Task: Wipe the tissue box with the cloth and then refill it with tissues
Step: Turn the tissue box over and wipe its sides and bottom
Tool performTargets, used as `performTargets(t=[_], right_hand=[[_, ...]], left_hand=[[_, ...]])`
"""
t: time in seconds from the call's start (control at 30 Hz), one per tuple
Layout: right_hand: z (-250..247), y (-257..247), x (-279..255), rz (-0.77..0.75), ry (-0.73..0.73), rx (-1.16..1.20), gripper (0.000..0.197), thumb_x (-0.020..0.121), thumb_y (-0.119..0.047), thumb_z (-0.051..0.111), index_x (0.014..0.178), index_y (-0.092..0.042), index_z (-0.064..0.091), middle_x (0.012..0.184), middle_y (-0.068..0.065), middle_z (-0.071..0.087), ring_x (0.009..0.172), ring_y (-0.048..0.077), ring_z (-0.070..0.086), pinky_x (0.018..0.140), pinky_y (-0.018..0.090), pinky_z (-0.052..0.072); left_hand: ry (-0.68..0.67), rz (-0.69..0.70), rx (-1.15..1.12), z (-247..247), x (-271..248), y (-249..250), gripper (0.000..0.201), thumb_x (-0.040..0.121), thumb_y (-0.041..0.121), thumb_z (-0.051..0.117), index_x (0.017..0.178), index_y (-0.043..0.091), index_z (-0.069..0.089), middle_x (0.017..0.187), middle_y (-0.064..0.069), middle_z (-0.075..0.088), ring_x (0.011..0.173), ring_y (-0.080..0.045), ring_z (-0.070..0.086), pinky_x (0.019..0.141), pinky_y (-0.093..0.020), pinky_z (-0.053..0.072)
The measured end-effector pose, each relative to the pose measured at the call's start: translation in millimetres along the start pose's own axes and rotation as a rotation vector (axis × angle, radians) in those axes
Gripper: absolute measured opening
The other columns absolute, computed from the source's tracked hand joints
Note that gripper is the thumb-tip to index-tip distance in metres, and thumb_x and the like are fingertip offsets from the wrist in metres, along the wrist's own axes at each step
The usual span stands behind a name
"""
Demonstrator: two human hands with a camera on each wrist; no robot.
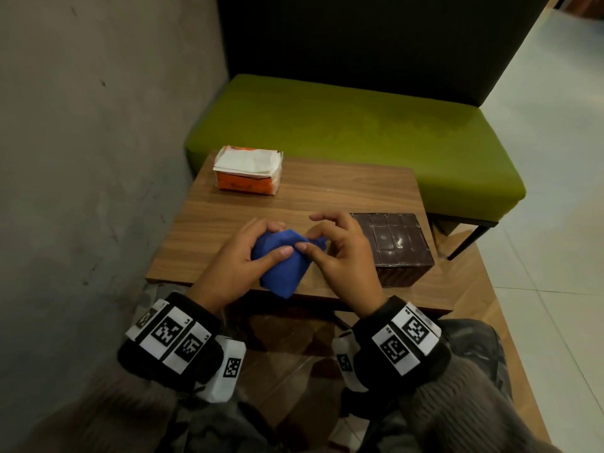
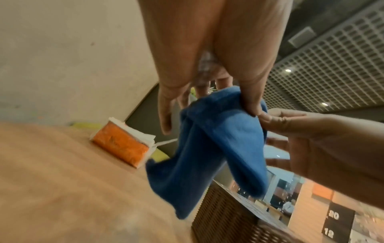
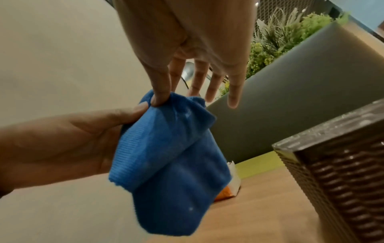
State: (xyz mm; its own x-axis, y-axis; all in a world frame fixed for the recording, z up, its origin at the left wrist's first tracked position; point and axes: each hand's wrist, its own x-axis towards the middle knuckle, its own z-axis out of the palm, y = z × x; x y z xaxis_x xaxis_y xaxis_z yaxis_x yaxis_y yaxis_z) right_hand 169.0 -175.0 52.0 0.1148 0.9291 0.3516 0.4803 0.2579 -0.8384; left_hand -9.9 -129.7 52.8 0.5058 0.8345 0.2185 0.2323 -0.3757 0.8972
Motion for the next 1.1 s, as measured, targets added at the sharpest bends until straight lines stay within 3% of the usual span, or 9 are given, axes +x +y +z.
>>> performTargets(t=[0.1, 0.27, 0.47, 0.57, 0.67, 0.77, 0.9, 1.0, 1.1], right_hand=[[-1.6, -4.9, 2.8, -0.052, -0.001, 0.018, 0.011, 0.081, -0.020, 0.068, 0.081, -0.009, 0.067, 0.100, 0.001, 0.065, 0.095, 0.019, 0.061, 0.076, 0.024, 0.042], [-10.1, -6.9, 4.0, -0.108, 0.069, 0.059, 0.004, 0.084, -0.015, 0.067, 0.084, -0.018, 0.064, 0.099, -0.003, 0.068, 0.106, 0.008, 0.061, 0.092, 0.019, 0.044], [-21.8, -12.3, 12.9, 0.137, -0.203, 0.311, 0.004, 0.089, -0.025, 0.056, 0.087, -0.022, 0.056, 0.078, -0.011, 0.056, 0.074, 0.001, 0.051, 0.070, 0.019, 0.041], [-27.7, -13.3, 12.9, 0.127, -0.170, 0.176, 0.037, 0.081, -0.040, 0.066, 0.111, -0.027, 0.047, 0.103, -0.005, 0.055, 0.096, 0.007, 0.056, 0.087, 0.021, 0.044], [-28.9, -15.0, 1.5, -0.095, -0.187, -0.033, 0.071, 0.068, -0.052, 0.075, 0.125, -0.034, 0.037, 0.124, -0.002, 0.046, 0.118, 0.008, 0.048, 0.100, 0.014, 0.036], [-22.5, -15.7, -1.4, -0.202, -0.220, -0.135, 0.048, 0.076, -0.042, 0.072, 0.119, -0.033, 0.053, 0.113, -0.004, 0.043, 0.097, 0.002, 0.048, 0.089, 0.021, 0.039], [-25.4, -22.3, 7.5, -0.278, -0.066, -0.196, 0.017, 0.083, -0.021, 0.065, 0.095, -0.013, 0.073, 0.097, 0.001, 0.049, 0.086, 0.011, 0.050, 0.079, 0.024, 0.042], [-35.3, -30.7, 17.1, -0.204, 0.012, -0.133, 0.013, 0.079, -0.011, 0.069, 0.091, -0.013, 0.075, 0.078, 0.005, 0.049, 0.071, 0.004, 0.047, 0.067, 0.014, 0.038], [-37.7, -34.9, 21.2, -0.058, -0.046, -0.025, 0.013, 0.082, -0.012, 0.063, 0.089, -0.019, 0.071, 0.062, 0.009, 0.055, 0.057, 0.006, 0.048, 0.056, 0.017, 0.039]], left_hand=[[0.033, 0.098, 0.148, -5.0, 7.8, 6.2, 0.037, 0.077, 0.046, 0.061, 0.095, 0.015, 0.059, 0.106, 0.010, 0.062, 0.108, 0.017, 0.046, 0.092, -0.003, 0.030], [-0.044, 0.074, 0.065, -7.0, 20.4, 18.1, 0.028, 0.077, 0.038, 0.068, 0.083, 0.020, 0.047, 0.074, 0.018, 0.050, 0.068, 0.004, 0.047, 0.063, -0.010, 0.036], [-0.237, -0.191, -0.115, -6.4, 30.6, 27.1, 0.006, 0.088, 0.024, 0.063, 0.094, 0.024, 0.062, 0.075, 0.015, 0.066, 0.068, 0.005, 0.059, 0.060, -0.010, 0.043], [-0.110, -0.325, -0.258, 0.0, 35.6, 31.2, 0.015, 0.093, 0.018, 0.053, 0.101, 0.012, 0.065, 0.077, 0.002, 0.066, 0.064, 0.000, 0.060, 0.056, -0.011, 0.045], [0.036, -0.505, -0.467, 0.9, 39.9, 36.6, 0.019, 0.095, 0.021, 0.051, 0.099, 0.007, 0.062, 0.082, -0.009, 0.063, 0.067, -0.012, 0.059, 0.057, -0.018, 0.048], [0.012, -0.565, -0.528, 3.2, 41.5, 39.8, 0.025, 0.095, 0.025, 0.049, 0.104, 0.003, 0.058, 0.087, -0.017, 0.062, 0.066, -0.016, 0.061, 0.059, -0.022, 0.050], [-0.082, -0.603, -0.563, 0.4, 36.7, 34.6, 0.032, 0.093, 0.030, 0.052, 0.109, 0.003, 0.061, 0.109, -0.024, 0.064, 0.097, -0.027, 0.062, 0.095, -0.043, 0.047], [-0.169, -0.602, -0.474, -9.0, 29.0, 29.9, 0.029, 0.090, 0.031, 0.056, 0.109, 0.011, 0.066, 0.107, -0.004, 0.068, 0.102, -0.015, 0.061, 0.091, -0.041, 0.047], [-0.073, -0.508, -0.447, -12.8, 26.8, 26.2, 0.033, 0.088, 0.029, 0.058, 0.105, 0.002, 0.066, 0.099, -0.007, 0.068, 0.096, -0.014, 0.061, 0.087, -0.034, 0.045]])
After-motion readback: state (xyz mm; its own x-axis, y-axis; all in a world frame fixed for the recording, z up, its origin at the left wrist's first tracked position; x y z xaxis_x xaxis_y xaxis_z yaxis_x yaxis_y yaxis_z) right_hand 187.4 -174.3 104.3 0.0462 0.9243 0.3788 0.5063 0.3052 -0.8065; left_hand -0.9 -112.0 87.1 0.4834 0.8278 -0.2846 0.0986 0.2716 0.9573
